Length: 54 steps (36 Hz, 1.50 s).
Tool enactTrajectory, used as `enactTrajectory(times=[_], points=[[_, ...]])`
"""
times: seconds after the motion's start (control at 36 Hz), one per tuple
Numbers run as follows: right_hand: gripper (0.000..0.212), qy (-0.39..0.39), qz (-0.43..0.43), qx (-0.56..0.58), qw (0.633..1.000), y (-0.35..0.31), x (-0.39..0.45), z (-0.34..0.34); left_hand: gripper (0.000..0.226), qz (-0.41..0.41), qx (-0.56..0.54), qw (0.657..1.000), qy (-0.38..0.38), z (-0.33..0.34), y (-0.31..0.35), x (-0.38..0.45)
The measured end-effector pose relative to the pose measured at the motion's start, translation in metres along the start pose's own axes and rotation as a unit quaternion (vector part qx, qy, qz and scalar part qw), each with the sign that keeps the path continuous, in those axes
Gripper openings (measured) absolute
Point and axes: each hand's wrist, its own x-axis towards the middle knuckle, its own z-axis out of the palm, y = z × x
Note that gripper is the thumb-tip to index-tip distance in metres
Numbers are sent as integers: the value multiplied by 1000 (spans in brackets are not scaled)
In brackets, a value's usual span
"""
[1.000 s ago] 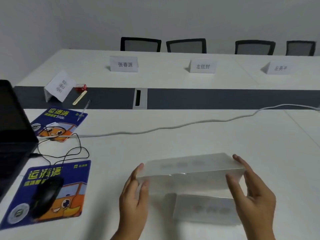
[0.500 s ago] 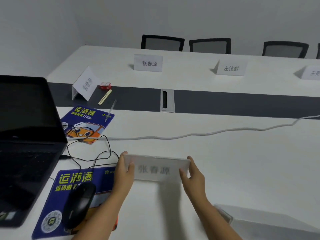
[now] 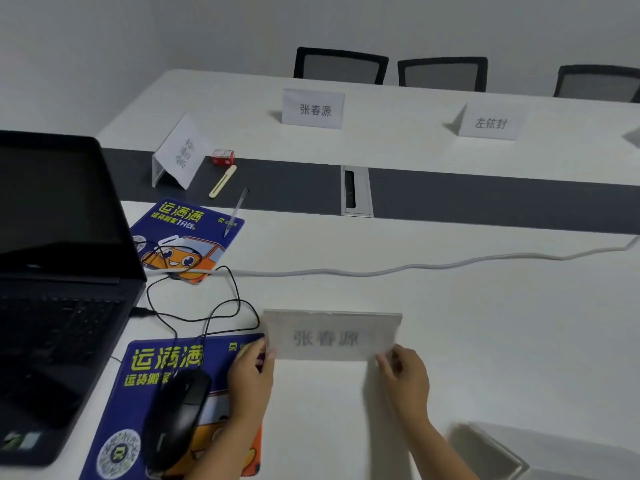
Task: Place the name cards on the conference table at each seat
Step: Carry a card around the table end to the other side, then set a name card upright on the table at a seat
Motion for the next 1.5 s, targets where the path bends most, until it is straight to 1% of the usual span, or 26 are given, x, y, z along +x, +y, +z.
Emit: enactTrajectory(times=[0.11, 0.17, 0.25, 0.28, 0.36, 0.42, 0.5, 0.58, 0.75, 0.86, 0.92, 0.94, 1.03, 1.08, 1.11, 1.17, 1.22, 1.28, 1.33, 1.42, 1.5], points=[[26, 5, -5, -15, 1000, 1, 7, 4, 10, 19, 10, 1000, 21, 1, -3, -1], [30, 10, -8, -14, 1000, 1, 10, 6, 10, 28, 19, 999, 28, 2, -4, -3], [44, 24, -20, -10, 999, 3, 8, 9, 13, 27, 23, 999, 34, 3, -2, -3], [44, 28, -28, -11, 999, 3, 7, 9, 14, 24, 22, 999, 34, 3, -2, -2], [28, 32, -44, -10, 998, 4, 5, 11, 17, 13, 29, 999, 30, 4, -1, -1], [23, 33, -42, -7, 999, 6, 7, 12, 18, 16, 39, 999, 27, 5, -1, -1], [22, 40, -43, -9, 998, 7, 7, 13, 19, 18, 45, 999, 23, 4, -1, -2], [29, 35, -31, -9, 999, 9, 5, 13, 21, 17, 51, 998, 17, 2, -2, -1], [17, 5, -21, -7, 1000, 7, 4, 9, 26, -3, 50, 999, -5, 1, -3, 0], [43, -36, -21, -5, 999, 3, -2, 0, 35, -46, -21, 998, -48, -6, -1, 1], [48, -44, -10, 21, 999, -1, -13, -8, 41, -53, -53, 996, -46, -10, 1, -6], [51, -44, -1, 35, 998, -2, -20, -12, 43, -47, -51, 997, -40, -11, 1, -11], [57, -15, -8, 71, 997, 1, -47, -26, 44, -22, -22, 998, -48, -11, -3, -37], [69, 10, -19, 99, 995, 7, -69, -36, 43, -11, -25, 996, -84, -8, -4, -59], [71, 25, -28, 110, 993, 13, -80, -39, 43, -9, -30, 994, -106, -7, -4, -71], [53, 55, -48, 115, 991, 23, -100, -51, 44, 17, -38, 990, -138, -2, -3, -95], [36, 87, -71, 105, 988, 37, -119, -65, 46, 76, -43, 984, -155, 6, -1, -118], [28, 121, -93, 84, 985, 52, -138, -82, 49, 104, -62, 971, -206, 13, 9, -138], [23, 160, -102, 78, 979, 65, -154, -103, 48, 103, -84, 961, -244, 22, 26, -154], [18, 218, -110, 65, 968, 85, -170, -141, 50, 143, -96, 955, -240, 44, 54, -176], [26, 264, -65, 35, 962, 99, -166, -189, 56, 177, -99, 945, -258, 70, 78, -192]])
